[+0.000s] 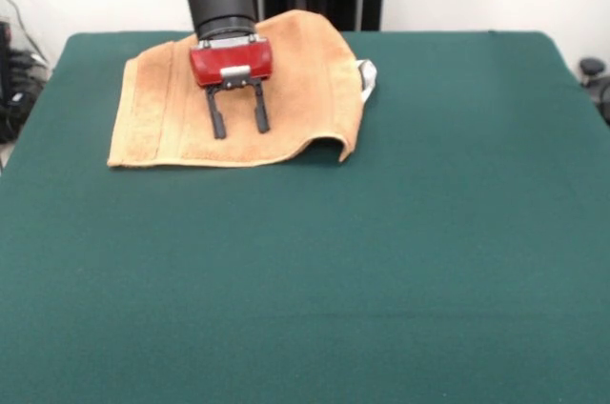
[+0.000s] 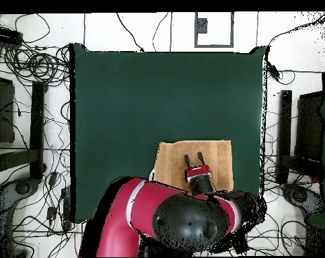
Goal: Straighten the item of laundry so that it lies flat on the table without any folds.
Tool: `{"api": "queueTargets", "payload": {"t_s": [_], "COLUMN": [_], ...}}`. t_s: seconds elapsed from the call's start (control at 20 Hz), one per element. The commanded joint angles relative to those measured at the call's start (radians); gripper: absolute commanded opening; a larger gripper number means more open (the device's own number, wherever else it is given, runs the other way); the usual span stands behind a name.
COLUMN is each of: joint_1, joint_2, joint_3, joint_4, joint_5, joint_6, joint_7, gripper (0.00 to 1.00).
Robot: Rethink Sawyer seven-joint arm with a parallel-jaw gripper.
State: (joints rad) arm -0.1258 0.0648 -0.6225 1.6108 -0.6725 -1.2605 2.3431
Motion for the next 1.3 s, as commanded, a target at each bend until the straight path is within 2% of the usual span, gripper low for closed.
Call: {"api": "queueTargets", "payload": {"t_s": [0.05, 0.3, 0.45, 0.65, 1.05, 1.3], "joint_1": [0.039, 0.039, 0.043, 0.029, -0.011, -0.040], "joint_2": [0.049, 0.066, 0.074, 0.086, 0.102, 0.109], "joint_3": [0.055, 0.057, 0.063, 0.083, 0.116, 0.148], "joint_4": [-0.078, -0.108, -0.144, -0.197, -0.290, -0.317], "joint_5": [0.111, 0.082, 0.015, -0.071, -0.207, -0.251], "joint_6": [0.054, 0.086, 0.155, 0.185, 0.209, 0.174], "joint_7": [-0.196, -0.138, -0.046, 0.044, 0.170, 0.178], "gripper": [1.00, 1.00, 1.00, 1.00, 1.00, 1.00]}}
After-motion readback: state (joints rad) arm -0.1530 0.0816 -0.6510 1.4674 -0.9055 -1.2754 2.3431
